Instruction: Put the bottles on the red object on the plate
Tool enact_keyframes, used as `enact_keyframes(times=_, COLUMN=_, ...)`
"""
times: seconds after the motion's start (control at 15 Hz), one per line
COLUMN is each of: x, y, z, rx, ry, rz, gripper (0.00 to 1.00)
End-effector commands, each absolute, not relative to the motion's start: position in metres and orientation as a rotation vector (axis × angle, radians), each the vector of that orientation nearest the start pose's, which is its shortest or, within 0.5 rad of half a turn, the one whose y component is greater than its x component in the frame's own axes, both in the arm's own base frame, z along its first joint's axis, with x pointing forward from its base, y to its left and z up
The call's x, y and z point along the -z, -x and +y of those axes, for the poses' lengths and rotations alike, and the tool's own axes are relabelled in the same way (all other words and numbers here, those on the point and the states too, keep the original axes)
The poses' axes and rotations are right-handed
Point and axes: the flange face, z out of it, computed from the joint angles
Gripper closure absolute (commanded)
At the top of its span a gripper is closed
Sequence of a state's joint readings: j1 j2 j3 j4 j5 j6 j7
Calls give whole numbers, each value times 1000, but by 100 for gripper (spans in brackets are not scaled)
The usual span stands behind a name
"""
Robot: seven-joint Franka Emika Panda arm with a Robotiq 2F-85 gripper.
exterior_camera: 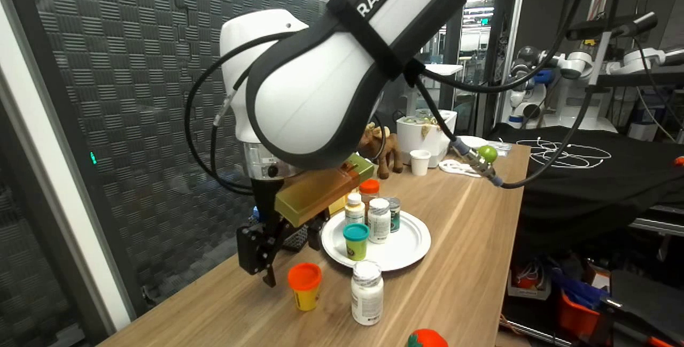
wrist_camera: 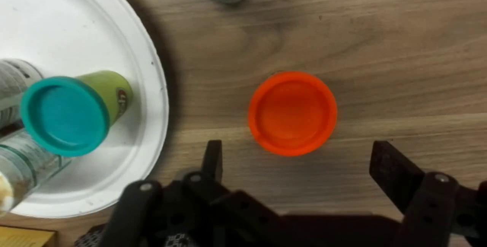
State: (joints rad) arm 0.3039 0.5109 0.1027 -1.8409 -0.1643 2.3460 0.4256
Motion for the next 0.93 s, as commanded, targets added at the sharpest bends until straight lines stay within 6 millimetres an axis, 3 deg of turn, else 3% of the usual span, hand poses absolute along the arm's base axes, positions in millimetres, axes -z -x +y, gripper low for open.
enact_keyframes(times=0.0, x=-255, y=-595, z=259, rx=16, ry=3127, rz=-319, gripper=0)
enact_keyframes(times=0.33, x=-254, y=-586, z=266, rx=-44, ry=3129, rz=-349, gripper=0)
enact_keyframes(times=0.87, x=-251, y=-592, z=257, rx=-22, ry=3181, rz=-315, gripper=0)
